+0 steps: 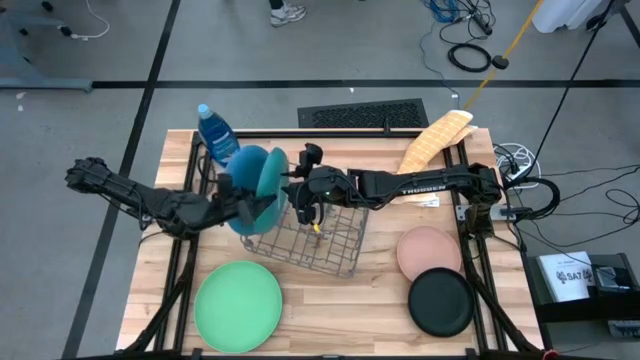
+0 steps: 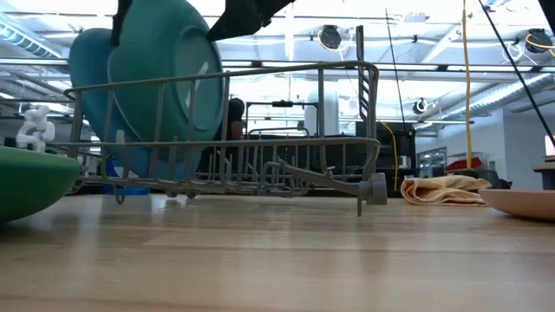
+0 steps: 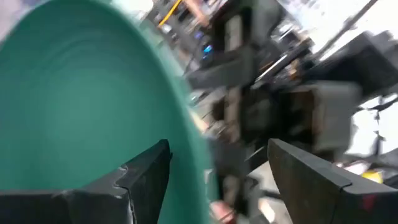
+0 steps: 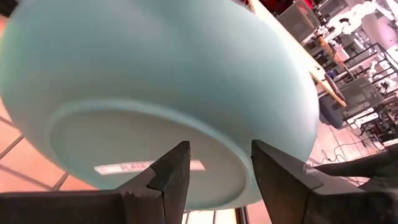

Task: Sort dishes
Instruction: Put the blue green plate into the dish rack

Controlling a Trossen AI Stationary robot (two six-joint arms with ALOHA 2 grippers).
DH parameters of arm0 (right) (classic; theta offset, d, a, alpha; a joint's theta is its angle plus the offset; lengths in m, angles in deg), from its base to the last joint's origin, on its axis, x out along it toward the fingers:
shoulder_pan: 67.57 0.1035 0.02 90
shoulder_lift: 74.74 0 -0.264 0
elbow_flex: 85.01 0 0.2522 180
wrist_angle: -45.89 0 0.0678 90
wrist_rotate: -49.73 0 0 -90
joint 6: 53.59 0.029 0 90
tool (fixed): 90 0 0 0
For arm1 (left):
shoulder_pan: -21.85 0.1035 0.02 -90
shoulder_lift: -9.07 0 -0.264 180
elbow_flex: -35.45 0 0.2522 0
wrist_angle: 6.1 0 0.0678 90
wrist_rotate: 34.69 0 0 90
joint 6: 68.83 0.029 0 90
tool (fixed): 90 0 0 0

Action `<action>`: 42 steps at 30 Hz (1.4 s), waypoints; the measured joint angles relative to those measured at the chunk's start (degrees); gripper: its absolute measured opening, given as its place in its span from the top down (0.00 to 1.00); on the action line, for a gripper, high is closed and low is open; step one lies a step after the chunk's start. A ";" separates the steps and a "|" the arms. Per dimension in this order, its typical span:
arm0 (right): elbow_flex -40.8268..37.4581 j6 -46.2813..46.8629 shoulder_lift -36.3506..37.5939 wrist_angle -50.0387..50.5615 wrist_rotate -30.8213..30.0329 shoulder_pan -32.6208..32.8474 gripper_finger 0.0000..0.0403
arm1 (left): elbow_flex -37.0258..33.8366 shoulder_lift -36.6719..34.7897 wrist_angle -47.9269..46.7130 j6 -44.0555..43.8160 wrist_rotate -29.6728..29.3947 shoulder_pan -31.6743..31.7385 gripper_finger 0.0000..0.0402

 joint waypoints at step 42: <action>0.00 1.52 0.00 2.21 -0.02 -0.68 0.59 | 4.55 -1.25 -7.78 12.45 -6.89 0.02 0.33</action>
